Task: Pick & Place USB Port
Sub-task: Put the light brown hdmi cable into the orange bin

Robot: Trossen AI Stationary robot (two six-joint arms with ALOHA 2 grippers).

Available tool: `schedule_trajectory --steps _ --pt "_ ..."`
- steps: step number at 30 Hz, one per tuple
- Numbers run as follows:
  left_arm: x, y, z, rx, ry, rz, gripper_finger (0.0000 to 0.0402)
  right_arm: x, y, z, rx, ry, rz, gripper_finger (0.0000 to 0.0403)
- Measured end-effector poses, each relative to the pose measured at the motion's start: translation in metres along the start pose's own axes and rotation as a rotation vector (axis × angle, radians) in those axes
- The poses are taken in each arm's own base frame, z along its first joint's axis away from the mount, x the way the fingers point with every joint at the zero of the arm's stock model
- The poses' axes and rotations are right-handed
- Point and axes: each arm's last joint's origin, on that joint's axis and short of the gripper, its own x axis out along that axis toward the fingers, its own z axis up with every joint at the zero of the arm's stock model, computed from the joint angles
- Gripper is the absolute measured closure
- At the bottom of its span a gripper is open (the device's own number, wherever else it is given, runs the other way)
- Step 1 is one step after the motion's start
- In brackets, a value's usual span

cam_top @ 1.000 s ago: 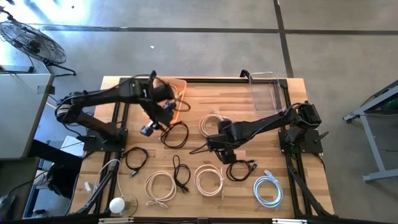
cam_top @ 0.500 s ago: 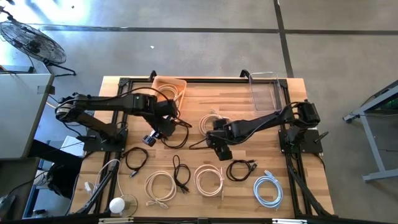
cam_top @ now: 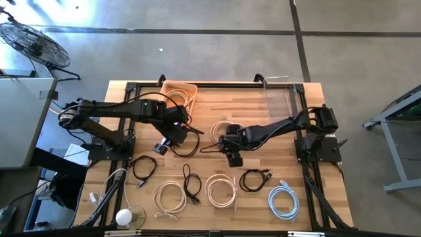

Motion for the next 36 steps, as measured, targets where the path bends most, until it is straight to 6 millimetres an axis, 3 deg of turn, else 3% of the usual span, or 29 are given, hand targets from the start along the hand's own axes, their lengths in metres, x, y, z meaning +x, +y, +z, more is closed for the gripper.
schedule_trajectory --steps 6,15,19,24,25,32,36 --pt "0.000 0.001 0.001 0.005 0.001 0.020 0.0291 0.017 -0.007 -0.019 0.015 0.007 -0.014 0.0128" --pt "-0.001 0.006 -0.002 0.005 0.101 0.187 0.0291 0.032 -0.023 -0.037 0.135 -0.012 -0.027 0.0140" --pt "-0.001 0.008 -0.002 0.006 0.110 0.238 0.0291 0.034 -0.026 -0.040 0.189 -0.013 -0.007 0.0205" --pt "-0.002 0.013 0.005 0.015 0.048 0.302 0.0291 0.035 -0.026 -0.036 0.197 -0.074 0.002 0.0364" --pt "-0.001 0.014 0.007 0.017 0.030 0.310 0.0291 0.035 -0.027 -0.035 0.201 -0.087 -0.002 0.0375" --pt "0.019 0.013 0.000 0.077 -0.024 0.263 0.0291 0.030 -0.012 -0.029 0.182 -0.143 0.012 0.0374" --pt "0.032 0.012 -0.009 0.125 0.006 0.272 0.0291 0.009 0.000 -0.021 0.159 -0.229 0.082 0.0374"
